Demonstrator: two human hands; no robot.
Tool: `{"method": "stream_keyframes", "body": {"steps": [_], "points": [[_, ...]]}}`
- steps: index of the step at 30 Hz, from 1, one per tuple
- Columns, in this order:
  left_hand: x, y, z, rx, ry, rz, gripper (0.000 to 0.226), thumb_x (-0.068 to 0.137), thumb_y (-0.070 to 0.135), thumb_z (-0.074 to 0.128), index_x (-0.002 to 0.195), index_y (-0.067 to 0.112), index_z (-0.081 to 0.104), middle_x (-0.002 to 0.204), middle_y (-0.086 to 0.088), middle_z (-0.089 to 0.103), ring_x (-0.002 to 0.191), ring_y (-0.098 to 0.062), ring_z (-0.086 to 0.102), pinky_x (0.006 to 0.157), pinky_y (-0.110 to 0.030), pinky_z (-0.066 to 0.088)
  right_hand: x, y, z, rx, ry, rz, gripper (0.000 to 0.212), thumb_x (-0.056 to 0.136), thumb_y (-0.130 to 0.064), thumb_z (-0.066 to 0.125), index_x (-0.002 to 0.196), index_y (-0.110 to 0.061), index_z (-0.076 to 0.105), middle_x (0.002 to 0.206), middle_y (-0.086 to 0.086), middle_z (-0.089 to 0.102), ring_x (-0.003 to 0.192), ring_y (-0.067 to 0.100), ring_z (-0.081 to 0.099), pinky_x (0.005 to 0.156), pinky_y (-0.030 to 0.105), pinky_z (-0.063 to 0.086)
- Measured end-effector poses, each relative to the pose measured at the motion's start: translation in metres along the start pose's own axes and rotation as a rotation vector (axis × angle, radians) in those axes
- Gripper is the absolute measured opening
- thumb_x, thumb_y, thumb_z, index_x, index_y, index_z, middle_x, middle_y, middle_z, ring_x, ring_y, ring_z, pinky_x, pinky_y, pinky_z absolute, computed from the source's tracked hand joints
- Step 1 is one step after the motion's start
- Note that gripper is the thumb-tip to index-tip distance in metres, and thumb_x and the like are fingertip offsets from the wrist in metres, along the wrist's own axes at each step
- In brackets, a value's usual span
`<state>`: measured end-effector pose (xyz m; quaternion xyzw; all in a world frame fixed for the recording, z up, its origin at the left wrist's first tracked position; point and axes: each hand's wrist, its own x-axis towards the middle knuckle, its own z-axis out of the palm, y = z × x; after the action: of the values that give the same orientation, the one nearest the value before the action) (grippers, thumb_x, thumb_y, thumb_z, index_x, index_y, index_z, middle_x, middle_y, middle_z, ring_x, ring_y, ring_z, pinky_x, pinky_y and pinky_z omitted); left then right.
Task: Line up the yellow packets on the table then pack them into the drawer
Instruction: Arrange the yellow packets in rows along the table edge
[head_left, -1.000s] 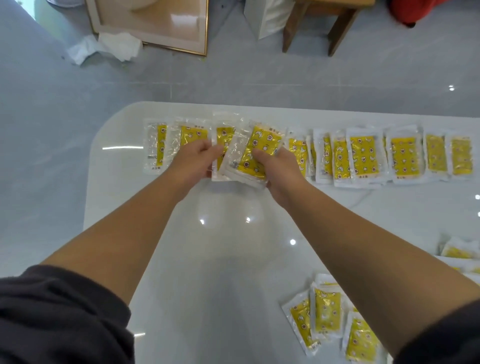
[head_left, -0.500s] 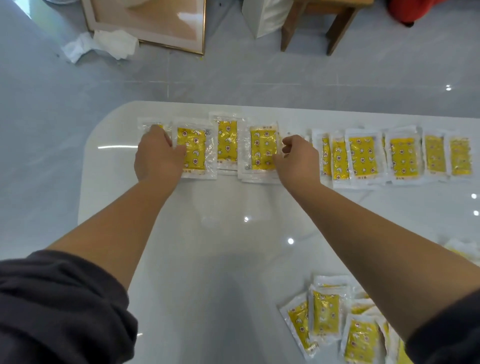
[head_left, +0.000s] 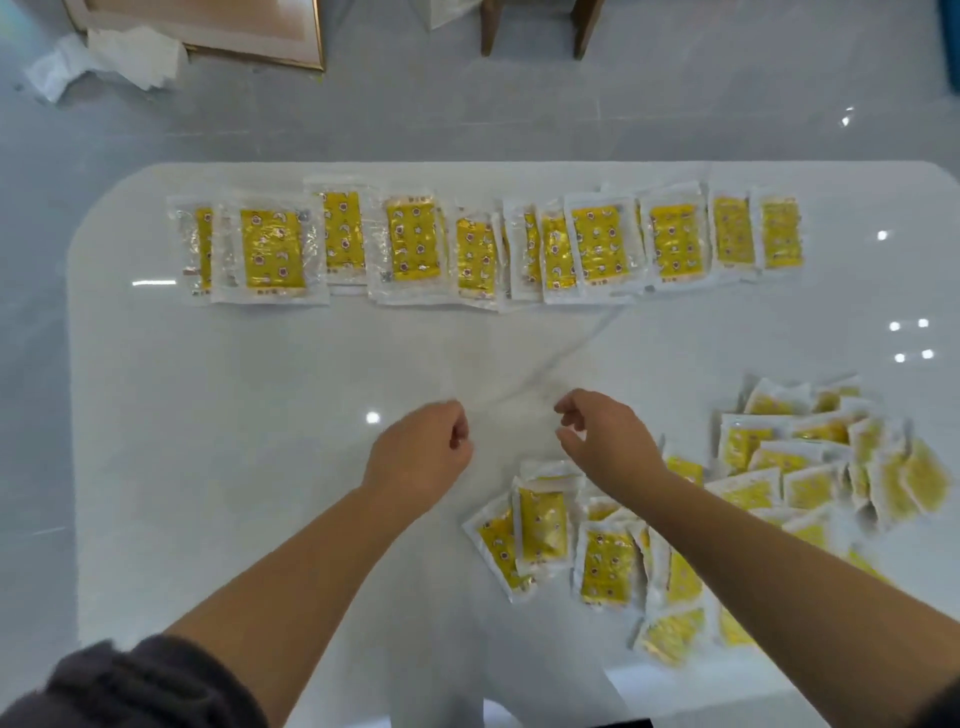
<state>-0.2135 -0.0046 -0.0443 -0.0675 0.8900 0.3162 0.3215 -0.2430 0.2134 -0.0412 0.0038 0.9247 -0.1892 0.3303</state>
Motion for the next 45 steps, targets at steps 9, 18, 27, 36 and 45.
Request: {"method": "stream_keyframes", "body": {"steps": [9, 18, 27, 36, 45], "points": [[-0.051, 0.060, 0.115, -0.098, -0.030, -0.734, 0.108, 0.061, 0.063, 0.078, 0.138, 0.018, 0.019, 0.131, -0.007, 0.031, 0.120, -0.034, 0.042, 0.085, -0.043, 0.044, -0.037, 0.072, 0.006, -0.050, -0.173, 0.037, 0.041, 0.087, -0.025, 0.058, 0.127, -0.022, 0.051, 0.120, -0.001, 0.058, 0.105, 0.019, 0.058, 0.089, 0.037, 0.049], [-0.052, 0.072, 0.158, -0.667, 0.392, -0.979, 0.085, 0.067, 0.031, 0.087, 0.126, 0.006, 0.031, 0.119, -0.016, 0.052, 0.103, -0.034, 0.056, 0.086, -0.042, 0.047, -0.043, 0.104, 0.020, -0.120, -0.224, -0.091, 0.040, 0.090, -0.034, 0.057, 0.128, -0.026, 0.046, 0.120, -0.004, 0.058, 0.113, 0.019, 0.054, 0.098, 0.039, 0.040], [-0.073, 0.031, 0.129, -0.809, 0.251, -0.705, 0.005, 0.085, 0.011, 0.070, 0.088, 0.014, 0.068, 0.092, -0.008, 0.070, 0.091, -0.028, 0.066, 0.081, -0.039, 0.054, -0.045, 0.088, 0.024, -0.184, -0.174, -0.071, 0.036, 0.092, -0.032, 0.054, 0.126, -0.024, 0.047, 0.118, -0.003, 0.058, 0.111, 0.022, 0.054, 0.098, 0.041, 0.033], [-0.079, 0.004, 0.094, -0.856, 0.088, -0.512, 0.021, 0.091, 0.006, 0.062, 0.097, 0.027, 0.062, 0.096, 0.003, 0.070, 0.090, -0.016, 0.067, 0.069, -0.026, 0.050, -0.041, 0.046, 0.055, -0.311, 0.045, 0.180, 0.064, 0.078, -0.059, 0.064, 0.122, -0.016, 0.044, 0.115, 0.001, 0.055, 0.112, 0.024, 0.051, 0.096, 0.045, 0.034], [-0.087, -0.024, 0.068, -0.839, 0.110, -0.491, 0.022, 0.091, 0.007, 0.062, 0.103, 0.025, 0.061, 0.101, 0.002, 0.069, 0.093, -0.017, 0.066, 0.072, -0.027, 0.050, -0.025, 0.027, 0.063, -0.356, -0.024, 0.097, 0.049, 0.077, -0.050, 0.071, 0.104, -0.020, 0.044, 0.100, -0.001, 0.054, 0.096, 0.022, 0.054, 0.087, 0.039, 0.031]]}}
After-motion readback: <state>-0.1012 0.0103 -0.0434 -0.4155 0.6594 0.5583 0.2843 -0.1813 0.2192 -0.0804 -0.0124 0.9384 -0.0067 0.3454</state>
